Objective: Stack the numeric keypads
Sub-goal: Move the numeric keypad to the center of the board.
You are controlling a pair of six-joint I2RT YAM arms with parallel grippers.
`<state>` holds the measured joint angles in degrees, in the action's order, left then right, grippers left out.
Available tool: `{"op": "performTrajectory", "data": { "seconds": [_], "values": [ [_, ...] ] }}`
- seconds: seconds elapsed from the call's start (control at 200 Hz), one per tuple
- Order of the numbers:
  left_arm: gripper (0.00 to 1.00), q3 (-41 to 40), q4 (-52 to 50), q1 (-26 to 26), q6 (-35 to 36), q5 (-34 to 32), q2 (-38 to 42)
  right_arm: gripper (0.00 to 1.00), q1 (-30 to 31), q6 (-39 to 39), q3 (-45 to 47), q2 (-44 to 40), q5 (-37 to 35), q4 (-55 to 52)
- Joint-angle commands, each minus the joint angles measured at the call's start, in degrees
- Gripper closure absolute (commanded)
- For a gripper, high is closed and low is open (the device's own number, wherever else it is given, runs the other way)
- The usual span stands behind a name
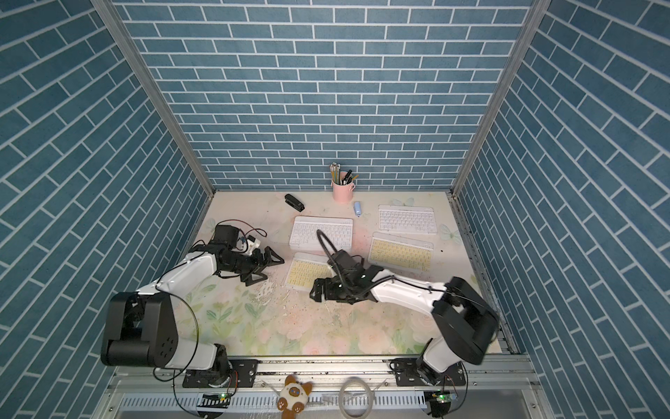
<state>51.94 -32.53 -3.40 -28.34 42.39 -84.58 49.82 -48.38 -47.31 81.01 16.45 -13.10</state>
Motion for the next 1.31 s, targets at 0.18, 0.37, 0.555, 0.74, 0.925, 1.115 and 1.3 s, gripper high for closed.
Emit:
{"op": "performTrajectory", "data": {
  "seconds": [0.18, 0.37, 0.555, 0.74, 0.925, 1.115, 1.3],
  "values": [
    [0.01, 7.12, -0.91, -3.16, 5.13, -4.19, -12.53, 0.01, -19.56, 8.07, 4.9, -3.72, 1.92, 3.02],
    [0.0, 4.57, 4.51, -3.75, 2.0, -3.23, -14.34, 0.02, -25.29, 8.71, 2.52, 6.69, 7.39, 11.08],
    [0.0, 3.23, 7.57, -5.52, -0.35, -3.15, -15.11, 0.01, -25.78, 5.64, 1.07, 14.18, 9.83, 19.4],
    [0.0, 1.46, 11.03, -5.83, -2.77, -2.41, -16.15, 0.01, -25.01, -0.36, 1.89, 18.75, 10.19, 29.13],
    [0.01, 1.23, 11.51, -6.1, -2.96, -2.04, -16.45, 0.01, -22.53, -3.69, 1.69, 20.01, 8.48, 31.59],
    [0.0, 1.18, 11.45, -6.93, -2.99, -1.88, -16.47, 0.01, -20.12, -5.14, 2.43, 18.72, 5.93, 31.41],
    [0.0, 1.06, 11.3, -7.37, -2.91, -1.86, -16.5, 0.01, -20.16, -5.82, 4.0, 17.31, 4.56, 32.23]
  ]
}}
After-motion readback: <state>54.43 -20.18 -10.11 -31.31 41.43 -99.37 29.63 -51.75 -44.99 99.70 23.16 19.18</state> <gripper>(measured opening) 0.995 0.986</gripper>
